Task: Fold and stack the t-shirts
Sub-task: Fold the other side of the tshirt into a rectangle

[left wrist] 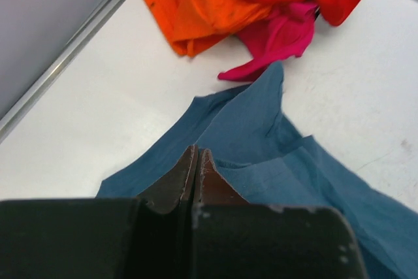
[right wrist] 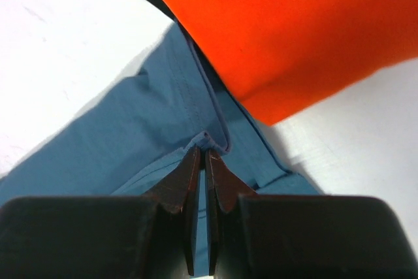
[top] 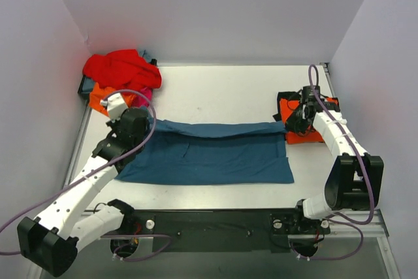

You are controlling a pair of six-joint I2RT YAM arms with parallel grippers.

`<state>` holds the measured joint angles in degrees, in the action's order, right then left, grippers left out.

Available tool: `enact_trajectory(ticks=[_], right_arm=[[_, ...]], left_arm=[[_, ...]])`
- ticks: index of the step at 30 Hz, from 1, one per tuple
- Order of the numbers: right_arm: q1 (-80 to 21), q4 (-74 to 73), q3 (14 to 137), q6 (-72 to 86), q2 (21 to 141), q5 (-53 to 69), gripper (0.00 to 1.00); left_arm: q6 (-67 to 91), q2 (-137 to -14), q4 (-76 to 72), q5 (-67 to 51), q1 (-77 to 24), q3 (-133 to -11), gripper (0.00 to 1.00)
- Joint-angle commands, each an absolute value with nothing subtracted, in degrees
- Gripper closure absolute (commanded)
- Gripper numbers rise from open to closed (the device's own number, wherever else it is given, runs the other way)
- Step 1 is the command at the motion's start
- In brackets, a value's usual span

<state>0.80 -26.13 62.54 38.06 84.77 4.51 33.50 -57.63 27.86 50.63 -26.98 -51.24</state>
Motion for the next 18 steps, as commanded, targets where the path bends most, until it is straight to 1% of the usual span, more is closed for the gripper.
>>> enact_trajectory(ticks=[1, 6, 9, 11, 12, 13, 14, 16, 17, 18], right_arm=[[1.2, -26.0, 56.2, 40.2, 80.9, 3.8, 1.00], [1.1, -23.2, 49.7, 41.2, 80.5, 2.7, 1.00], [1.2, -22.2, 47.6, 41.3, 83.0, 1.8, 1.00], [1.2, -21.9, 47.1, 41.3, 83.6, 1.1, 0.98], [1.1, -21.4, 47.0, 41.2, 83.1, 1.0, 0.96], [1.1, -21.1, 47.0, 41.1, 82.5, 0.4, 0.89], [0.9, -20.8, 47.1, 40.7, 81.1, 0.2, 0.74], [-1.4, -21.4, 48.1, 39.9, 79.2, -3.8, 0.51], [-3.5, -21.6, 49.0, 39.6, 78.8, -5.8, 0.45], [-4.8, -22.3, 50.5, 39.2, 78.0, -7.0, 0.44]], left_arm=[[43.6, -51.4, 35.2, 50.2, -27.4, -45.5, 1.00], [52.5, -46.6, 38.2, 43.7, -27.9, -36.8, 1.00], [55.6, -45.0, 37.5, 39.6, -28.0, -32.5, 1.00], [57.9, -44.3, 37.4, 36.6, -28.5, -30.0, 1.00], [59.7, -43.8, 37.7, 35.3, -28.8, -28.7, 1.00], [61.4, -43.2, 38.7, 35.0, -29.1, -28.3, 1.00], [62.0, -42.8, 38.9, 34.4, -29.7, -27.6, 1.00], [63.7, -41.4, 40.3, 34.7, -30.6, -27.2, 1.00], [64.4, -40.4, 41.6, 34.8, -30.9, -27.3, 1.00], [64.6, -39.9, 41.8, 35.1, -31.5, -27.4, 1.00]])
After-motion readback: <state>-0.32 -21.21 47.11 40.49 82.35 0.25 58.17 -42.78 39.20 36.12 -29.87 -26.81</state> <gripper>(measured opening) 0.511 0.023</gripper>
